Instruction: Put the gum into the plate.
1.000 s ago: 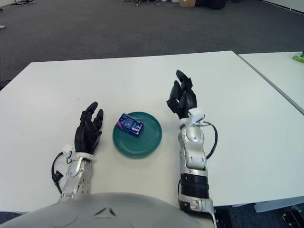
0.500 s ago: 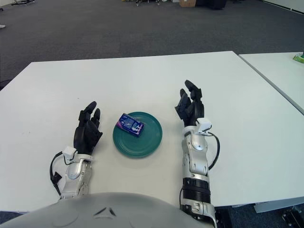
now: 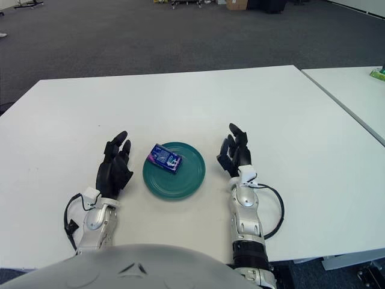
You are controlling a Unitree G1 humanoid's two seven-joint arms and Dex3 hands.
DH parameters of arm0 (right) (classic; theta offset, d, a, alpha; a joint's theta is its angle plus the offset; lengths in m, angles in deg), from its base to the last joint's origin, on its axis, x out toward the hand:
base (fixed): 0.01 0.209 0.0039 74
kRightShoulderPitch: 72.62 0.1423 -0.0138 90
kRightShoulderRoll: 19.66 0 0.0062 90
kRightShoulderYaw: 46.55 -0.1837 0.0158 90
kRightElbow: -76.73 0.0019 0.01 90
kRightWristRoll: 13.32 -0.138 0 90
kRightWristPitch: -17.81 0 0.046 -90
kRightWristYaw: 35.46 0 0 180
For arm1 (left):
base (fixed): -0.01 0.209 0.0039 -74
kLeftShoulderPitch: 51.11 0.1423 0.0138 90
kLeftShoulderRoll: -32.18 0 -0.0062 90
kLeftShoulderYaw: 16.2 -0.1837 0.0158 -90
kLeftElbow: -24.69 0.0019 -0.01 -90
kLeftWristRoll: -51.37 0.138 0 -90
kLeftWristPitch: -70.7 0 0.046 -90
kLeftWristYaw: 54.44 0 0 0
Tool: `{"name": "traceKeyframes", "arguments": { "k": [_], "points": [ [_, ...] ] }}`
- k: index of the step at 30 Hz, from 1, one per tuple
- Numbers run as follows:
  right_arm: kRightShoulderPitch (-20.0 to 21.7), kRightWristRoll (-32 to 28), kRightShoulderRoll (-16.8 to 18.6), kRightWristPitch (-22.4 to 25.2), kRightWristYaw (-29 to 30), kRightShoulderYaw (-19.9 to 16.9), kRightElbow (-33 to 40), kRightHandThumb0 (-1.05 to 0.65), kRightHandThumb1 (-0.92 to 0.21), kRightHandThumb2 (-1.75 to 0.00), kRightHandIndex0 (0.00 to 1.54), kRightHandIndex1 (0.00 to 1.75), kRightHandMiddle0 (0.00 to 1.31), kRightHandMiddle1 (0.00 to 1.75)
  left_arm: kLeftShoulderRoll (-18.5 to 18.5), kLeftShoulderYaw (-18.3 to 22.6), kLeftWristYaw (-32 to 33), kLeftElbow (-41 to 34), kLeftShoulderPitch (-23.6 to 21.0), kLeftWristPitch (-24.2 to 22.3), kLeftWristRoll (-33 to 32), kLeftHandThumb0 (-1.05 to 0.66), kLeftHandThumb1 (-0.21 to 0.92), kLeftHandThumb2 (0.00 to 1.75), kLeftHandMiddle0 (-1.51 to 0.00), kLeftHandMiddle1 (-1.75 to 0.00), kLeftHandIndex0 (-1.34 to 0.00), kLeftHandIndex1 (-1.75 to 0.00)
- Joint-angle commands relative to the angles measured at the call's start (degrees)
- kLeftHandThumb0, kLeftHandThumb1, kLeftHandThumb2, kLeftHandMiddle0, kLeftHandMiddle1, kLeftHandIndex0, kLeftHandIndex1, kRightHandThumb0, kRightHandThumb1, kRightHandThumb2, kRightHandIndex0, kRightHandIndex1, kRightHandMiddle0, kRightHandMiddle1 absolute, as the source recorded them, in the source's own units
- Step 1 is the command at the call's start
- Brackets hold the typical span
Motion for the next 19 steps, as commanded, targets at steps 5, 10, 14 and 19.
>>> {"name": "traceKeyframes", "arguments": {
  "k": [5,10,14,19],
  "points": [
    [-4.16,2.04,-1.12,6.66,-1.32,3.62,3.69,-0.86,-0.92,-1.0,0.04,0.0,0.0,0.23,-0.53,0.31,2.09,1.51,2.03,-1.6,3.26,-1.05,0.92,1.07,-0.13,0.0,0.0,-0.59],
    [-7.11,3.29,-2.58,6.74,-2.04,5.53,4.4,-0.85,-0.92,-0.99,0.04,0.0,0.0,0.18,-0.23,0.12,2.66,1.04,2.59,-2.48,4.92,-1.05,0.92,1.07,-0.1,0.0,0.0,-0.55],
    [-8.13,4.41,-3.93,6.47,-2.26,6.69,4.56,-0.85,-0.92,-0.98,0.04,0.0,0.0,0.15,0.07,0.29,2.83,2.07,2.36,-2.38,5.67,-1.05,0.92,1.07,-0.09,0.0,0.0,-0.52],
    [-8.78,4.88,-5.49,6.06,-3.03,7.44,4.33,-0.87,-0.92,-0.98,0.03,0.0,0.0,0.1,0.47,0.48,2.02,3.47,2.07,-2.38,5.53,-1.04,0.92,1.07,-0.08,0.0,0.0,-0.48]
  ]
}}
